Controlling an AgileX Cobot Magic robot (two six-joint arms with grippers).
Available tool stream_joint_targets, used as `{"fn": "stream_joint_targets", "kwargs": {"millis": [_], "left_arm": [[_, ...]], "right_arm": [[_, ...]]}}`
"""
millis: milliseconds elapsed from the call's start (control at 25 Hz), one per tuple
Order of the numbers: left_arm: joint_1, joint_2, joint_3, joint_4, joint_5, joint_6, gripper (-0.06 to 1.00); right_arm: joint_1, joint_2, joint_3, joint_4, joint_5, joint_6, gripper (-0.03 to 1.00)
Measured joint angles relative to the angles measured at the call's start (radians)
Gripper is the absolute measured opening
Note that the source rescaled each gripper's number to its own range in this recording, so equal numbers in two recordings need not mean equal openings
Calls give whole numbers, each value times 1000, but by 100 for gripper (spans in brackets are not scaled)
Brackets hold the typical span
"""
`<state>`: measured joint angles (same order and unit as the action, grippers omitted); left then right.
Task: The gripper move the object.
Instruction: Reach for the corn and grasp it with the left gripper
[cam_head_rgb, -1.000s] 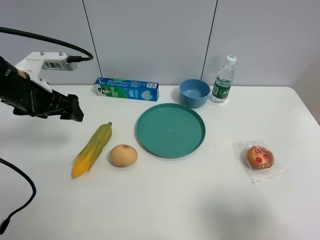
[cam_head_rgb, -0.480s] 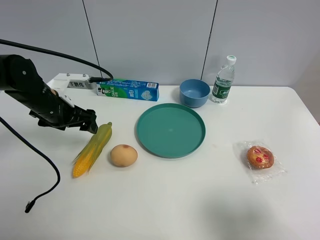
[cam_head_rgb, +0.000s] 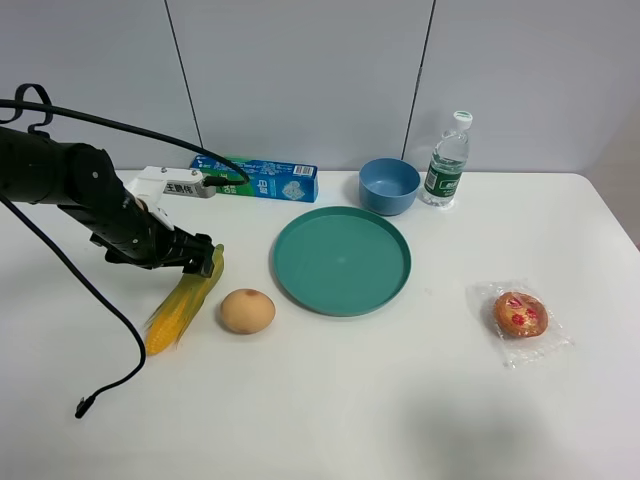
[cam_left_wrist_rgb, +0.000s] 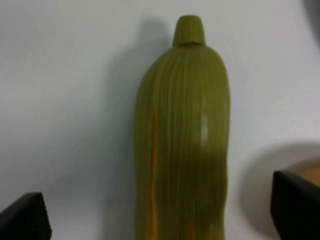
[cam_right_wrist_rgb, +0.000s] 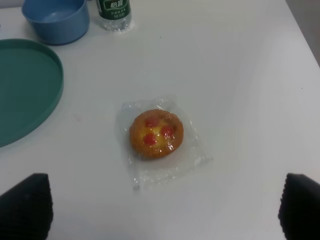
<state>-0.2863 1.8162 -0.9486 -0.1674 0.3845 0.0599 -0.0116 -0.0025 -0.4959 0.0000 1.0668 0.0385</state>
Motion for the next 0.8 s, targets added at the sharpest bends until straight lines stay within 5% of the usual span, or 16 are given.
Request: {"fn": "stream_joint_targets", "kwargs": {"millis": [440, 520, 680, 800], "left_arm": [[0, 109, -1, 0, -92, 0, 75], [0, 110, -1, 0, -99, 0, 61], [0, 110, -1, 0, -105, 0, 1], [0, 110, -1, 0, -110, 0, 0]], "right_arm": [[0, 0, 0, 0, 0, 0, 100], [0, 0, 0, 0, 0, 0, 100], [0, 0, 0, 0, 0, 0, 100], [0, 0, 0, 0, 0, 0, 100]]}}
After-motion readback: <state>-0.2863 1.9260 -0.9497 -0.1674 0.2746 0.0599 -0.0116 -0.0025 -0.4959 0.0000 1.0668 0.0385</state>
